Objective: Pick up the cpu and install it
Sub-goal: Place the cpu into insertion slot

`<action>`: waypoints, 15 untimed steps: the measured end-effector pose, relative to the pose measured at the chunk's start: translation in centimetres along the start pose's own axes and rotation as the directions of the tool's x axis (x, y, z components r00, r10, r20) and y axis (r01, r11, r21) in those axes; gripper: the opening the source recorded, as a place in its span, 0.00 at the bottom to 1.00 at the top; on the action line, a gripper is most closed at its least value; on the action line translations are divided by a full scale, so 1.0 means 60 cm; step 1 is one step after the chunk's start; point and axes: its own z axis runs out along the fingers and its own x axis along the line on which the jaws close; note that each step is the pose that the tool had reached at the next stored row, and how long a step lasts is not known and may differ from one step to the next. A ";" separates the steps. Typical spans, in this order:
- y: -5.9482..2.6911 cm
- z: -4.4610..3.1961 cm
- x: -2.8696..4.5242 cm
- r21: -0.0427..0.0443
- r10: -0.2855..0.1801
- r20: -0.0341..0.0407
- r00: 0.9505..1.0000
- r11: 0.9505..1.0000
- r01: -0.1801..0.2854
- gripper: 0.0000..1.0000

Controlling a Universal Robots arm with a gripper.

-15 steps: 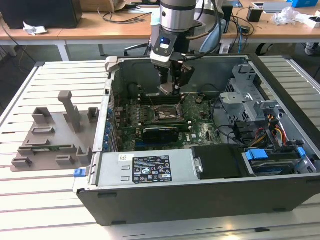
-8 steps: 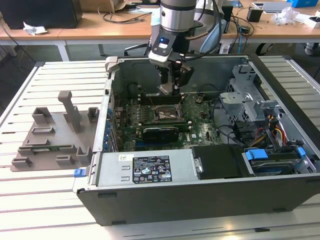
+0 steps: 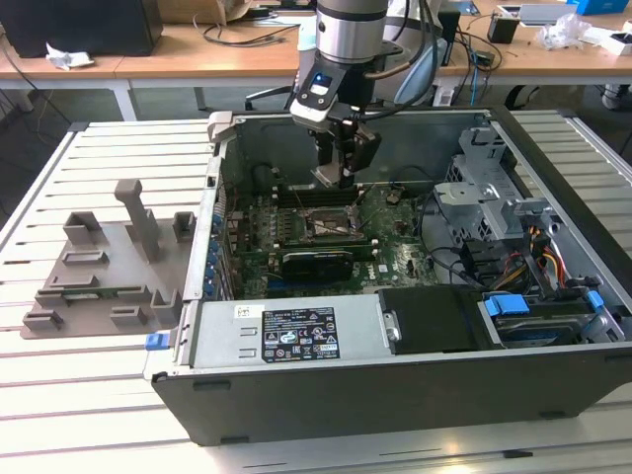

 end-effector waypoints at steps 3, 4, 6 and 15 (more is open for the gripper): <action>0.000 0.000 0.000 0.000 0.016 -0.001 1.000 1.000 -0.016 0.55; 0.000 0.000 0.000 0.000 0.021 -0.001 1.000 1.000 -0.021 0.55; 0.000 0.000 0.000 -0.001 0.041 -0.002 0.999 0.999 -0.041 0.55; 0.000 0.000 0.000 0.000 0.103 -0.002 0.995 0.995 -0.103 0.55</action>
